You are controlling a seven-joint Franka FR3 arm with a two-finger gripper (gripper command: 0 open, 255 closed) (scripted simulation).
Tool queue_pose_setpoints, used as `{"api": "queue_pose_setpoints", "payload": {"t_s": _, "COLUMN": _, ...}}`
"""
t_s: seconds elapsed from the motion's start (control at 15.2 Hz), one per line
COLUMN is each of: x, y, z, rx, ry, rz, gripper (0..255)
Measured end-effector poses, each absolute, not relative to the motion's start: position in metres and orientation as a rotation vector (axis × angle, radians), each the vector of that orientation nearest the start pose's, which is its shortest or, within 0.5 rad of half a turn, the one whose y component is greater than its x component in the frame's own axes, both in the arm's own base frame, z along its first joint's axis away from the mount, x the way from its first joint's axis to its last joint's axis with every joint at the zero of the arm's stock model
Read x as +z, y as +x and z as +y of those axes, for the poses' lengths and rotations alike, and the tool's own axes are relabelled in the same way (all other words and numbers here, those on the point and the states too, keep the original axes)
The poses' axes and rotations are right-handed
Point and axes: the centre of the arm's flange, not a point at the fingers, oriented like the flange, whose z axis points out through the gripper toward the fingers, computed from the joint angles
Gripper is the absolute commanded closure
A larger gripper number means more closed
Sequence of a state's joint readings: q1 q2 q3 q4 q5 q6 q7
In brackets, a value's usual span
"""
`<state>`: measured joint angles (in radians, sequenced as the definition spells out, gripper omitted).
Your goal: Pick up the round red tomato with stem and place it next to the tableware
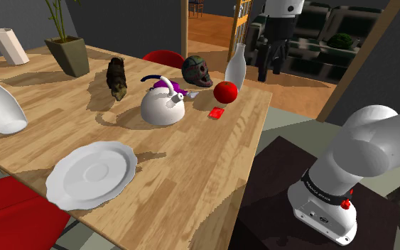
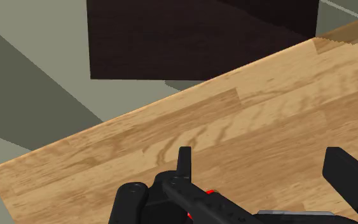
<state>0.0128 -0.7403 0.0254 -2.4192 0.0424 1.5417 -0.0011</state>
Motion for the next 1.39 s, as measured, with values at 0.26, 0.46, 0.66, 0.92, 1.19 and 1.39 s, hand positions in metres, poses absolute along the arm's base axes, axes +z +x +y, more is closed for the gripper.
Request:
{"api": "queue_pose_setpoints", "payload": {"t_s": 0.26, "x": 0.533, "y": 0.332, "z": 0.016, "rx": 0.181, "ry": -3.121, "rz": 0.063, "gripper": 0}}
{"api": "queue_pose_setpoints", "payload": {"t_s": 0.46, "x": 0.515, "y": 0.358, "z": 0.011, "rx": 0.131, "ry": -3.128, "rz": 0.217, "gripper": 0}}
{"api": "queue_pose_setpoints", "payload": {"t_s": 0.66, "x": 0.496, "y": 0.387, "z": 0.004, "rx": 0.076, "ry": -3.128, "rz": 0.376, "gripper": 0}}
{"api": "queue_pose_setpoints", "payload": {"t_s": 0.92, "x": 0.48, "y": 0.427, "z": -0.012, "rx": 0.002, "ry": -3.111, "rz": 0.592, "gripper": 0}}
{"api": "queue_pose_setpoints", "payload": {"t_s": 1.19, "x": 0.459, "y": 0.464, "z": -0.035, "rx": -0.073, "ry": -3.078, "rz": 0.806, "gripper": 0}}
{"api": "queue_pose_setpoints", "payload": {"t_s": 1.39, "x": 0.448, "y": 0.49, "z": -0.055, "rx": -0.129, "ry": -3.043, "rz": 0.965, "gripper": 0}}
